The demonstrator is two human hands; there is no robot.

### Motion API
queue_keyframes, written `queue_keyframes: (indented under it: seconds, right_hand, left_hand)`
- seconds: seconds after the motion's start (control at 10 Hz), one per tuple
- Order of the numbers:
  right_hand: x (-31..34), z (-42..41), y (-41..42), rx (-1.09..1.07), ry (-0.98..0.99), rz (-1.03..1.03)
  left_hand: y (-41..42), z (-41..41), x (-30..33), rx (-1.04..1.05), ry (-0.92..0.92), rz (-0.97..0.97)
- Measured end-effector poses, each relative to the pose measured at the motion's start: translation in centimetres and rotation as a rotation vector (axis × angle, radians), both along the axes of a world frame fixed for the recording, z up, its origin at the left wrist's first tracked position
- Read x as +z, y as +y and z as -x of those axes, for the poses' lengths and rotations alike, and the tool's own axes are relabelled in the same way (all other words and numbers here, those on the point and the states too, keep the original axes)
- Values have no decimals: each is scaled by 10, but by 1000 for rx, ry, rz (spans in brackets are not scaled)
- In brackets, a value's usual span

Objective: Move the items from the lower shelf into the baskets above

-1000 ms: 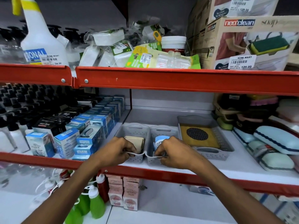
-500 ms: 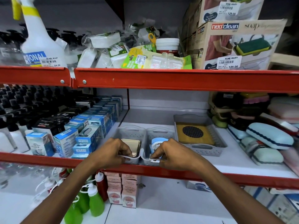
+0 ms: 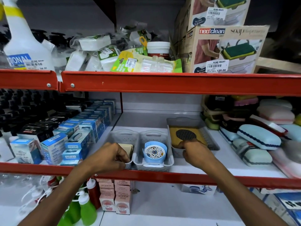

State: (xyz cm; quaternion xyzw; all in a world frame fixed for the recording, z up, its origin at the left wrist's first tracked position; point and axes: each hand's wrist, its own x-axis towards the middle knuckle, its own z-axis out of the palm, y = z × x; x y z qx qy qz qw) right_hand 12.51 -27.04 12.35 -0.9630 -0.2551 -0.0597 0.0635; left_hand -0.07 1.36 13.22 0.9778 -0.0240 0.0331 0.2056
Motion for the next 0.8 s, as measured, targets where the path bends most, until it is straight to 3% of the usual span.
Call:
queue_keyframes:
  seconds: [0.3,0.6,0.7,0.8]
  right_hand:
    - [19,15,-17,173,106,39]
    - [32,40,-17,207,176,53]
    - [33,45,-17,195,176,9]
    - [42,49,-16,197,0,-73]
  left_hand:
    - [-2,-3,2,10,-1,6]
    - [-7,-4,4,14,34,-43]
    - [-12,-1,8,20,36,-90]
    - [-20,4,18,39,-111,-140]
